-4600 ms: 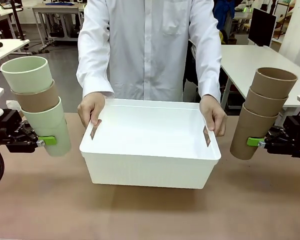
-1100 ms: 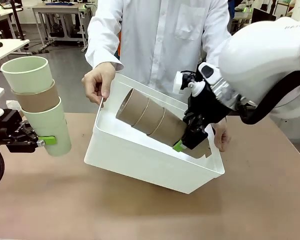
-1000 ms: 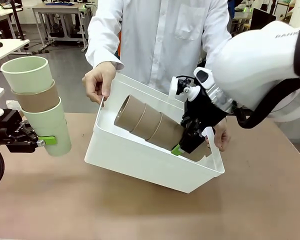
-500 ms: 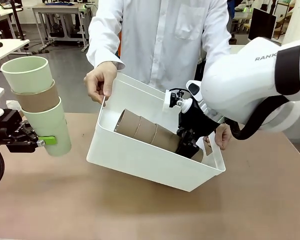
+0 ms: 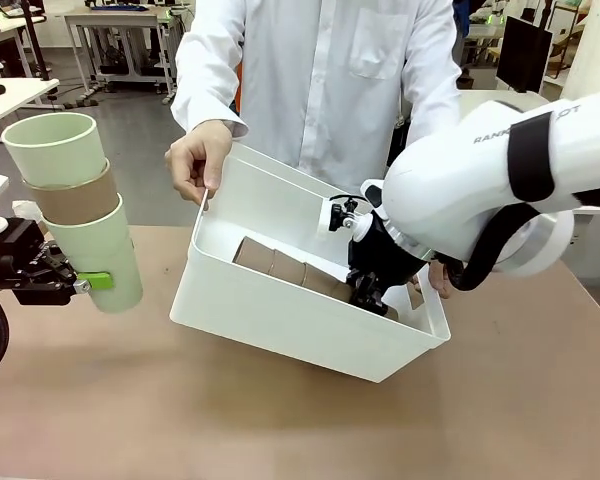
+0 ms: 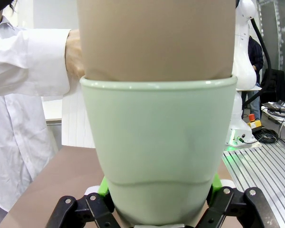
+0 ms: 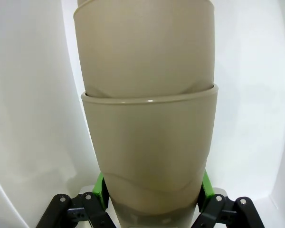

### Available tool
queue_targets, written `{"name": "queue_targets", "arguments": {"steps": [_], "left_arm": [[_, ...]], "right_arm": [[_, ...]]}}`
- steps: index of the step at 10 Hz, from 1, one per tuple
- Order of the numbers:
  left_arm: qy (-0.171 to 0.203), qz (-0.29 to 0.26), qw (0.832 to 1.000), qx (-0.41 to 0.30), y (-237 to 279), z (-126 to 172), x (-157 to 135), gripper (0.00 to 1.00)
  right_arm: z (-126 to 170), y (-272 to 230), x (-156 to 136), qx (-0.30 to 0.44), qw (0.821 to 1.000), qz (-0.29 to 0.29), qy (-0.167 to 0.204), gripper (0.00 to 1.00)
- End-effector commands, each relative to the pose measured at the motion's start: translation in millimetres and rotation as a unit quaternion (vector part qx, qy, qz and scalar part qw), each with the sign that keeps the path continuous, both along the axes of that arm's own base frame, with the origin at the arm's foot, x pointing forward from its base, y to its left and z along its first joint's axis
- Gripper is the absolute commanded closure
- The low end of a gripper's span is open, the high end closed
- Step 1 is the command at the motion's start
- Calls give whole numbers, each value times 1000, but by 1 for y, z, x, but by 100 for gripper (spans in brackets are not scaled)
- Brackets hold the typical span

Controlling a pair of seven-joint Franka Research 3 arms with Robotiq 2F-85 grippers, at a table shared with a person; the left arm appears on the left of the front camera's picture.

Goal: Stack the cups and store them in the basket.
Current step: Place the stack of Reusable plastic cups into the Pantry Basket.

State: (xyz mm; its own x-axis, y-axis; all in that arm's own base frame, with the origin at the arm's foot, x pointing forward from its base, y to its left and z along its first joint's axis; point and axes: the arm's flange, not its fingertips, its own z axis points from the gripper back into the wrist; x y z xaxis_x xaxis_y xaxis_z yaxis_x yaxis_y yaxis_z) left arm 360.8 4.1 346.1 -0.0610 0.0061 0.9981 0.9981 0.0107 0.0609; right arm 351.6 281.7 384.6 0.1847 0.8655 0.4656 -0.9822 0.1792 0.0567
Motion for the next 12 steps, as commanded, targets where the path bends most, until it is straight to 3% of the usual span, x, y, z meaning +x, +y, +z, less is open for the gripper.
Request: {"name": "queue_targets", "arguments": {"steps": [1,2,6,12], "left_arm": [[-4,-2,1000,-3,0,5,-2,15],[-4,-2,1000,-3,0,5,-2,15],[-4,-2,1000,-3,0,5,-2,15],[-4,-2,1000,-3,0,5,-2,15]], "right_arm": [[-1,7,8,12,1000,13,-16,14],[0,6,7,15,1000,14,-16,0],[18,-11,5,21,1000,12,-9,0],[92,-46,26,49,998,16,-26,0]]}}
